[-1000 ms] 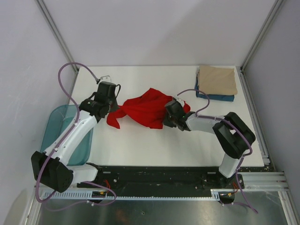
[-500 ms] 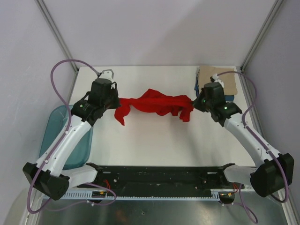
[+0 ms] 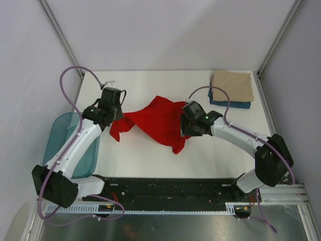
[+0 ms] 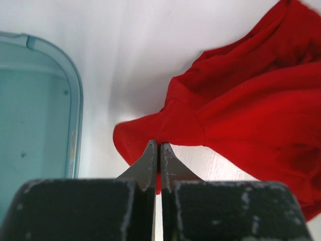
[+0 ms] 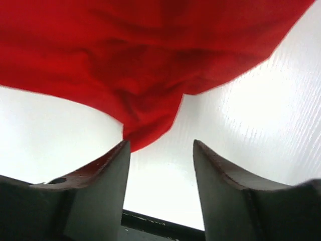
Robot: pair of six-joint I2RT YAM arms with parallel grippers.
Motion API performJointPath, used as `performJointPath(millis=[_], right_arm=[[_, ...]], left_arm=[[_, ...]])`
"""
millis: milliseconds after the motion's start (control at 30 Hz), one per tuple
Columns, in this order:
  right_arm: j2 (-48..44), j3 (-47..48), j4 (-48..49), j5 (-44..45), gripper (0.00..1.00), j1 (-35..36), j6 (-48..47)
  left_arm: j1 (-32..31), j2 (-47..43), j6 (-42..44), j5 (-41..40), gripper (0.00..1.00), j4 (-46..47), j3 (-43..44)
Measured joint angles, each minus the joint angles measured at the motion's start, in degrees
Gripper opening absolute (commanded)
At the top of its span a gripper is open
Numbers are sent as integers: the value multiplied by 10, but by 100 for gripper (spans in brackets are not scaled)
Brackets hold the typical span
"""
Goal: Fold and stack the t-shirts
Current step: Flatten out the tshirt
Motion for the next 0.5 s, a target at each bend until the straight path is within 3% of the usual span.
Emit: performJointPath(millis=[167,500], right_arm=[[-33,-61,13,3,45,1,40],[-71,-164,71,11,47,37,170]], left_arm=[[0,12,0,-15,0,-12,-21],[0,26,-2,-32,0,-12,-21]])
